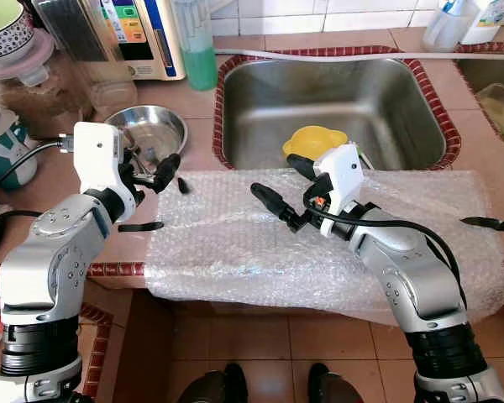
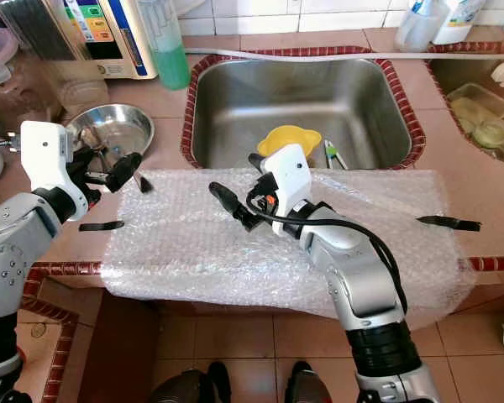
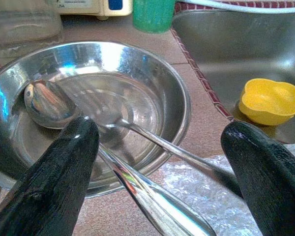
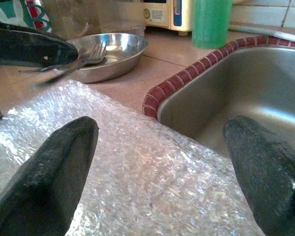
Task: Kitchen organization
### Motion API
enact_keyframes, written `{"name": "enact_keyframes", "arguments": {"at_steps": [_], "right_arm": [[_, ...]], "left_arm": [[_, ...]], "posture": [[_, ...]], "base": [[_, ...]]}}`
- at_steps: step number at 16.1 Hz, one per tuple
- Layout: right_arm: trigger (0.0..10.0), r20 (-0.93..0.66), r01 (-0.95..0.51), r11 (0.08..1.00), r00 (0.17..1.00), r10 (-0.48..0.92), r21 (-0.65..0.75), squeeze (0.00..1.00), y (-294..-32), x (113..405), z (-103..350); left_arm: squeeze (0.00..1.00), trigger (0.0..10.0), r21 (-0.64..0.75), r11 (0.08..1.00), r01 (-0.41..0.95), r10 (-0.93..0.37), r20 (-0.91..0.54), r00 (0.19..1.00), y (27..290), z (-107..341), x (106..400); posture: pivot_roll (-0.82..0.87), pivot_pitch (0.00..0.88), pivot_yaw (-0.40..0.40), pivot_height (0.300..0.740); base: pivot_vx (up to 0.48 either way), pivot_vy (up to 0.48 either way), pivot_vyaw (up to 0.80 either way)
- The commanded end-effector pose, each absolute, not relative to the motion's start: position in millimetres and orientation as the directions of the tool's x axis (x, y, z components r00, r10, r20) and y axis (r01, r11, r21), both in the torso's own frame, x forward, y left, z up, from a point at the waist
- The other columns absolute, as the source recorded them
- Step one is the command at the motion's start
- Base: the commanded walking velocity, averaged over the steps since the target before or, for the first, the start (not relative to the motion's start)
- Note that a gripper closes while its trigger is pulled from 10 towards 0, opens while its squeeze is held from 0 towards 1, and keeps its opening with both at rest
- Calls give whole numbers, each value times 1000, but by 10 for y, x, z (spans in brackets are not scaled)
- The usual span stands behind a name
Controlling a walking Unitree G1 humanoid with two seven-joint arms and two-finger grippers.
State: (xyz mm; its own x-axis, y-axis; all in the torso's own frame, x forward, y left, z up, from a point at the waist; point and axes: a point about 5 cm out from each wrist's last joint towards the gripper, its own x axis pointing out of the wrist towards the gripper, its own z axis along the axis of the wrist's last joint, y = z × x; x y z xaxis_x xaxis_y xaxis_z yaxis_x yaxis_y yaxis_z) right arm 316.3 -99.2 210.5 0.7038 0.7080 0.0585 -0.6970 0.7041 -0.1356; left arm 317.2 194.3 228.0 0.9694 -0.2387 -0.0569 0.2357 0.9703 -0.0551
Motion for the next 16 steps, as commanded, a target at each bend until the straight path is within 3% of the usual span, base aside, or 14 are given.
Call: {"name": "enact_keyframes", "arguments": {"at_steps": [1, 7, 8, 10, 16], "right_arm": [[10000, 63, -706, 693, 693, 719, -145, 0, -968, 3140, 2101], [10000, 65, -704, 693, 693, 718, -153, 0, -942, 3161, 2130], [10000, 63, -702, 695, 695, 716, -156, 0, -944, 3164, 2136], [10000, 59, -694, 702, 704, 708, -160, 0, -956, 3167, 2131], [10000, 77, -741, 656, 652, 754, -141, 0, -925, 3102, 2168]], "left_arm": [[0, 10000, -51, 977, 206, -209, -55, 976, 2013, 2285, 3160], [0, 10000, -41, 976, 213, -215, -71, 974, 1960, 2354, 3198], [0, 8941, -39, 977, 211, -213, -68, 975, 1965, 2379, 3201], [0, 10000, 8, 985, 173, -171, -94, 981, 2090, 2403, 3196], [0, 10000, -40, 993, 108, -113, -154, 982, 2244, 2288, 3093]], "posture": [[-41, 260, 89, 740], [-46, 257, 87, 740], [-49, 257, 89, 740], [-50, 255, 94, 740], [-39, 257, 89, 740]], "base": [[0, 0, 0], [0, 0, 0], [0, 0, 0], [0, 0, 0], [0, 0, 0]]}}
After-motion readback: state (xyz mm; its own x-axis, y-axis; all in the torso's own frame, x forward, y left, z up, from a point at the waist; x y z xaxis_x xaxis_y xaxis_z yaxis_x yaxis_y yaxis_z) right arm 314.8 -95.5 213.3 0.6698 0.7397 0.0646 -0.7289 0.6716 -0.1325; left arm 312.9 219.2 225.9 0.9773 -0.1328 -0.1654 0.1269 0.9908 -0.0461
